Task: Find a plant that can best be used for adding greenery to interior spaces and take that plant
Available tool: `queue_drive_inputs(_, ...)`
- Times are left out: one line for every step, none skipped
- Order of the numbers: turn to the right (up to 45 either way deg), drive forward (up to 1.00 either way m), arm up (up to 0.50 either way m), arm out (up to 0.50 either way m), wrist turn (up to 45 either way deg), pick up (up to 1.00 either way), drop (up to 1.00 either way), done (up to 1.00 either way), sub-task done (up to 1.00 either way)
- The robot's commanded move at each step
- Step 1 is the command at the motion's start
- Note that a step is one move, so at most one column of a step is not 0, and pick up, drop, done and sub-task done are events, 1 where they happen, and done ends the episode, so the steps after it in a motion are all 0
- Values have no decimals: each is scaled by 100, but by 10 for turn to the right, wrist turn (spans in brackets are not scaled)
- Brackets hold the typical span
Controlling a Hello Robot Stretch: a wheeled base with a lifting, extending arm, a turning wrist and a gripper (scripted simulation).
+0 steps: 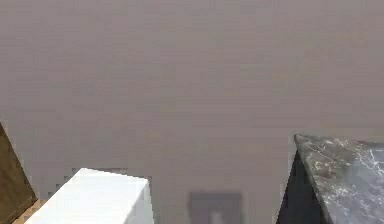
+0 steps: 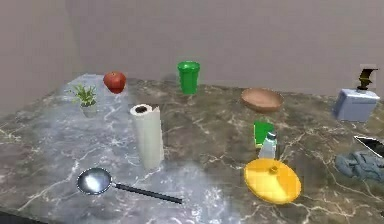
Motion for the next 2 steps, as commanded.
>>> queue_drive_inputs(-240,0,0,0,0,0,0,0,0)
queue_drive_inputs(270,0,0,0,0,0,0,0,0)
